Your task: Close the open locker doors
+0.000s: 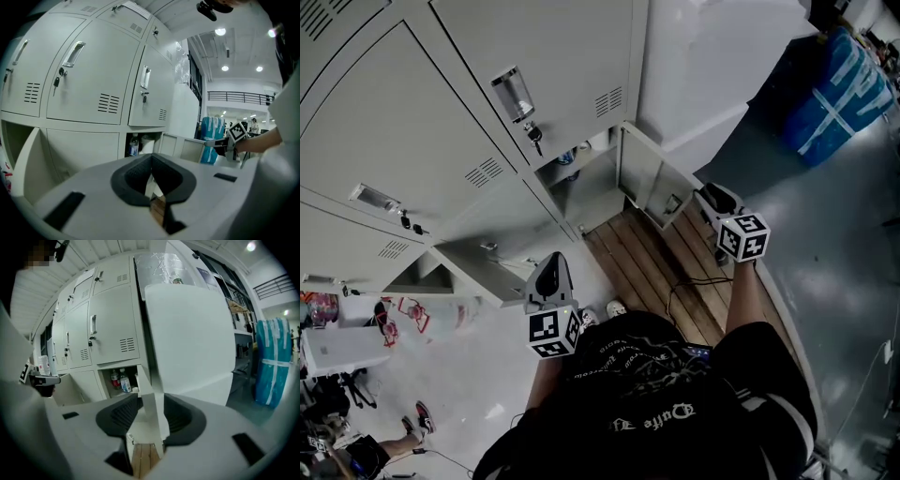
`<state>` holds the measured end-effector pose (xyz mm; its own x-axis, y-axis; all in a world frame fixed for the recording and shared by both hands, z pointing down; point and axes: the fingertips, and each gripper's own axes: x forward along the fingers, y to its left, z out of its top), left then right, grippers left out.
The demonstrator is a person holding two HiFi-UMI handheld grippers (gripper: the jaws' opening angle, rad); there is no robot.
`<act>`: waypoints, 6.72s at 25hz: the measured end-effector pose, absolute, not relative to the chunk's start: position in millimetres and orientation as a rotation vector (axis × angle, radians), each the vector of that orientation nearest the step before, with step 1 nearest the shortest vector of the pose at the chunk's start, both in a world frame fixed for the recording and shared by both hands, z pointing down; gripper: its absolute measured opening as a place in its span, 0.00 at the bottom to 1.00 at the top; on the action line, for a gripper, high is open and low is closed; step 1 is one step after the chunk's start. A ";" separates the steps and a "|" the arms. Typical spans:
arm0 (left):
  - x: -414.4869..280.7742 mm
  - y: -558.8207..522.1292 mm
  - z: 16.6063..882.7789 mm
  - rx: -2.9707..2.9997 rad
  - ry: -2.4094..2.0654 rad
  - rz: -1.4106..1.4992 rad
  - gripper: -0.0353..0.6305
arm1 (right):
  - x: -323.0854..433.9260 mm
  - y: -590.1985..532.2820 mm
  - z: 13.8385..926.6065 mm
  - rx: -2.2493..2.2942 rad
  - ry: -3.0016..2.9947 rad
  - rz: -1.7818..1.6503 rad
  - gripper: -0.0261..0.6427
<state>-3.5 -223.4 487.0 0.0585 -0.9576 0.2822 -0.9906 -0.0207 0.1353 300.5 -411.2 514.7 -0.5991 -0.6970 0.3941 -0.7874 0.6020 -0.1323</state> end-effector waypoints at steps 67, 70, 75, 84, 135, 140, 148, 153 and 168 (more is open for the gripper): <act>-89.0 -146.5 488.6 1.763 -2.215 0.093 0.06 | -26.1 -355.8 515.1 0.798 -2.641 -0.209 0.12; -92.2 -146.7 486.6 1.759 -2.219 0.068 0.06 | -39.5 -365.1 515.7 0.799 -2.638 -0.212 0.12; -92.3 -148.4 481.4 1.774 -2.210 0.048 0.06 | -43.8 -394.8 522.9 0.910 -2.566 -0.173 0.05; -86.6 -154.4 482.7 1.837 -2.154 0.087 0.06 | -64.3 -417.4 527.1 0.874 -2.563 -0.180 0.05; -151.2 44.2 527.0 1.048 -2.524 -0.152 0.06 | -126.9 -85.5 527.7 -0.453 -2.740 -0.189 0.20; -184.9 77.8 527.3 1.036 -2.526 -0.139 0.06 | -140.4 -59.9 528.0 -0.393 -2.735 -0.178 0.19; -236.1 105.5 528.5 1.124 -2.505 -0.075 0.06 | -180.2 -16.3 528.0 -0.318 -2.732 -0.210 0.18; -271.1 126.9 527.9 1.204 -2.494 -0.017 0.06 | -214.7 6.7 527.2 -0.139 -2.783 -0.202 0.17; -342.6 174.5 515.1 1.393 -2.447 0.007 0.06 | -308.9 37.8 530.7 0.225 -2.790 -0.142 0.17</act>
<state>-342.6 174.5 515.1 -0.4707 -0.8365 0.2805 -0.8380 0.5233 0.1544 -308.9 37.8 530.7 -0.9306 -0.1721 0.3231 -0.1385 0.9825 0.1245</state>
